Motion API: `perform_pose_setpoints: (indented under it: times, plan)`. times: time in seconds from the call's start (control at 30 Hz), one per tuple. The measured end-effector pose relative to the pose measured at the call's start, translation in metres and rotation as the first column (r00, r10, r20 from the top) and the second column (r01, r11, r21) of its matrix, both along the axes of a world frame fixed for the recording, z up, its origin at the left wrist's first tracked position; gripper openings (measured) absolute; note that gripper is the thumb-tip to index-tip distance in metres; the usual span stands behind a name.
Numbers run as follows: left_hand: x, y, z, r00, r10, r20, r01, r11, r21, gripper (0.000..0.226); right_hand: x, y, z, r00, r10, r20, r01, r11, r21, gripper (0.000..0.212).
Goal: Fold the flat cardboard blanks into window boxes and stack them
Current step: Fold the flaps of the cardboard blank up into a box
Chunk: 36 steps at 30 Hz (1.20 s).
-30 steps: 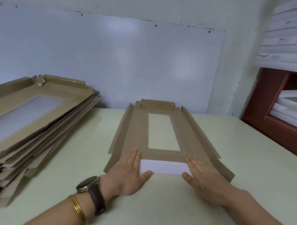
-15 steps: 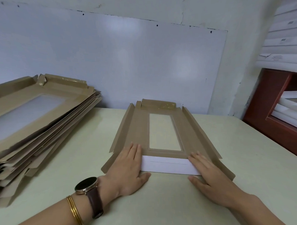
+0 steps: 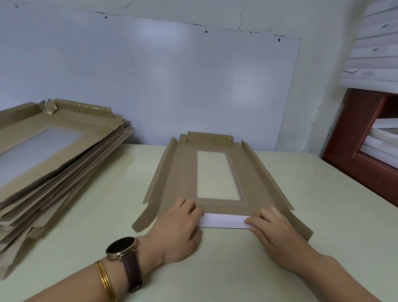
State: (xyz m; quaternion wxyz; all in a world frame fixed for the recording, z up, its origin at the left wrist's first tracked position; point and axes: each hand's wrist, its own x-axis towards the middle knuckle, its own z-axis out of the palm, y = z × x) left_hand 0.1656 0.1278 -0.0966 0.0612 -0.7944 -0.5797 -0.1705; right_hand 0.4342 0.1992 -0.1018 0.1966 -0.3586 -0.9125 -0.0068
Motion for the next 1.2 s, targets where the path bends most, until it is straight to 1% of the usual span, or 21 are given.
perform_pose_setpoints:
  times: [0.1,0.2,0.37,0.5,0.67,0.8,0.87,0.93,1.0,1.07,1.13,1.2]
  plan:
    - [-0.002,0.000,-0.001,1.000,0.002,-0.018,-0.002,1.000,-0.003,0.024,-0.003,0.003,0.005,0.998,-0.014,0.069,0.015,1.000,-0.025,0.028]
    - [-0.003,0.003,0.004,1.000,0.015,0.007,-0.015,1.000,-0.007,0.024,-0.007,0.007,0.012,0.990,-0.050,0.133,0.055,0.998,-0.036,0.030]
    - [-0.005,0.010,0.011,0.997,0.071,0.018,-0.069,0.995,-0.068,0.026,-0.014,0.011,0.024,0.985,-0.088,0.147,0.103,0.990,-0.098,0.024]
    - [-0.005,0.019,0.017,0.991,0.130,0.029,-0.125,0.983,-0.134,0.027,-0.022,0.022,0.036,0.958,-0.149,0.246,0.184,0.975,-0.126,0.027]
    - [0.000,0.032,0.020,0.981,0.190,0.024,-0.184,0.969,-0.162,0.024,-0.036,0.039,0.045,0.915,-0.162,0.370,0.240,0.955,-0.173,0.030]
    - [0.000,0.038,0.016,0.981,0.191,0.024,-0.184,0.970,-0.161,0.025,-0.040,0.045,0.046,0.932,-0.154,0.328,0.239,0.941,-0.239,0.023]
    - [-0.001,0.040,0.013,0.983,0.184,0.020,-0.179,0.973,-0.143,0.028,-0.040,0.046,0.041,0.941,-0.160,0.298,0.236,0.941,-0.240,0.016]
    - [-0.001,0.042,0.011,0.984,0.177,0.005,-0.175,0.978,-0.110,0.033,-0.039,0.046,0.034,0.952,-0.177,0.248,0.235,0.944,-0.231,0.015]
    - [0.002,0.043,0.008,0.987,0.158,-0.009,-0.158,0.984,-0.078,0.038,-0.038,0.046,0.025,0.961,-0.199,0.194,0.240,0.946,-0.219,0.021]
    - [0.008,0.044,0.006,0.991,0.130,-0.027,-0.131,0.990,-0.051,0.036,-0.039,0.045,0.016,0.965,-0.211,0.154,0.240,0.950,-0.202,0.028]
    - [0.016,0.045,0.003,0.994,0.106,-0.041,-0.108,0.992,-0.062,0.034,-0.042,0.043,0.009,0.961,-0.234,0.148,0.260,0.946,-0.191,0.038]
    - [0.023,0.046,-0.002,0.993,0.091,-0.071,-0.098,0.990,-0.099,0.040,-0.051,0.039,0.003,0.950,-0.268,0.158,0.292,0.943,-0.161,0.047]
